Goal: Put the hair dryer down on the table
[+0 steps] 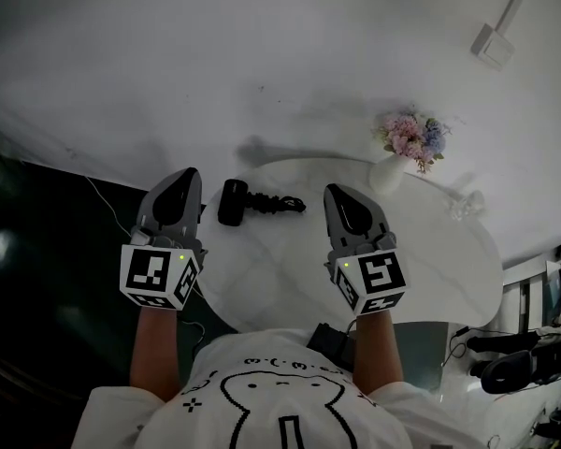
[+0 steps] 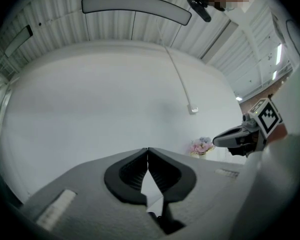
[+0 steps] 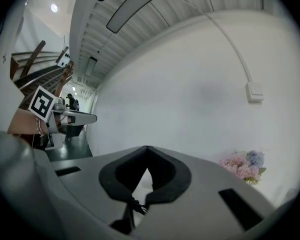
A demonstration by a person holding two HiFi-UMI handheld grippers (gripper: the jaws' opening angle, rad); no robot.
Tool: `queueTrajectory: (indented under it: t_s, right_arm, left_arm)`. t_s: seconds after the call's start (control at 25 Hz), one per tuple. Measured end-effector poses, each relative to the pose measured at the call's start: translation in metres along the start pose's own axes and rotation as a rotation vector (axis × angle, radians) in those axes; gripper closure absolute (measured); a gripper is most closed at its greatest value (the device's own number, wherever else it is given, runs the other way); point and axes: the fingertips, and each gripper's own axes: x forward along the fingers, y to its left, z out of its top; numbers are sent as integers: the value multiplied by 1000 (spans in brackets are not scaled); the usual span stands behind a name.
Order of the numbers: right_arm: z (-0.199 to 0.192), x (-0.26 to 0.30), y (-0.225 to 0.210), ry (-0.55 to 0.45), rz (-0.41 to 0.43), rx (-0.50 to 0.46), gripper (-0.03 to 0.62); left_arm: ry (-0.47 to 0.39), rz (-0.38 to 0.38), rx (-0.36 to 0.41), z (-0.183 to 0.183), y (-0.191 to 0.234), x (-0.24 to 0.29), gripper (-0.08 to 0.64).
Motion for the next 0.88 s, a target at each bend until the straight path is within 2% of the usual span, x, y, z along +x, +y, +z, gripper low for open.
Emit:
queueTrajectory:
  t_s: [0.4,0.88]
  right_arm:
    - [12,-12,-20,-52,-69,10,592]
    - [18,-17,-25,-74,-83,0,592]
  left_arm:
    - [-8,-14,18,6,-6,4,540]
    - [-16,-11,31,13,-7,7,540]
